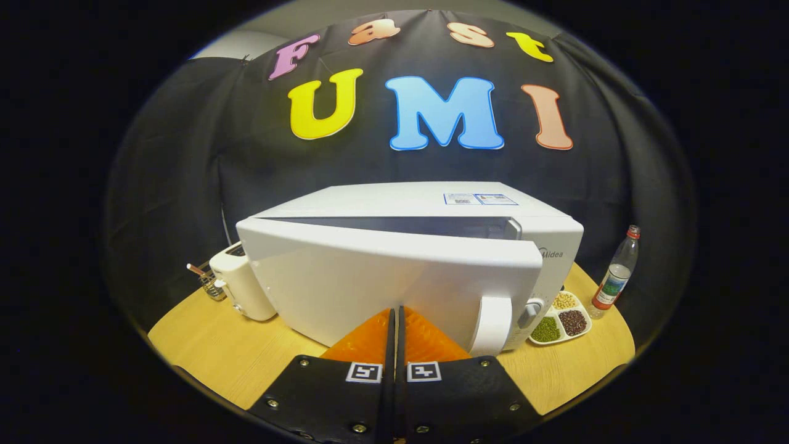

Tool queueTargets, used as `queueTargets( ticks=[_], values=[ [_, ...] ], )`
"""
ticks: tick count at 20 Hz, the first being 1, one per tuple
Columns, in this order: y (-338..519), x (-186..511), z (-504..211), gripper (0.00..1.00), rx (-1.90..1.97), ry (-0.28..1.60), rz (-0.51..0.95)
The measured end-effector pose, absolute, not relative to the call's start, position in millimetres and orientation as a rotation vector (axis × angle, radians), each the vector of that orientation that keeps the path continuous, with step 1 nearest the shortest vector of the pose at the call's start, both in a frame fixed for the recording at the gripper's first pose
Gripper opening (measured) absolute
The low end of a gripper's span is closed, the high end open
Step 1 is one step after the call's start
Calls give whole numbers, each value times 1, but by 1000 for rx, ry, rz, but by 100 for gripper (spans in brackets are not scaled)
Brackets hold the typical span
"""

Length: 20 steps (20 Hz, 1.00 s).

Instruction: Open the microwave, put the food inside, and close the microwave door.

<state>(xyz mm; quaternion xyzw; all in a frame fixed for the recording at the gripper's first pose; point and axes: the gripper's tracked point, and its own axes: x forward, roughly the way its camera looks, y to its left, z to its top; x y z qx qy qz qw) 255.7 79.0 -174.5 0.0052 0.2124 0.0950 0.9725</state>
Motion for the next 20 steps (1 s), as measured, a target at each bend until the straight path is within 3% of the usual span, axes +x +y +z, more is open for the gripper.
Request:
queueTargets(
  ticks=[4,10,20],
  values=[
    [55,287,-181,1,14,457,83],
    [52,291,-183,1,-10,457,52],
    [63,208,-119,1,-45,335,90]
  ],
)
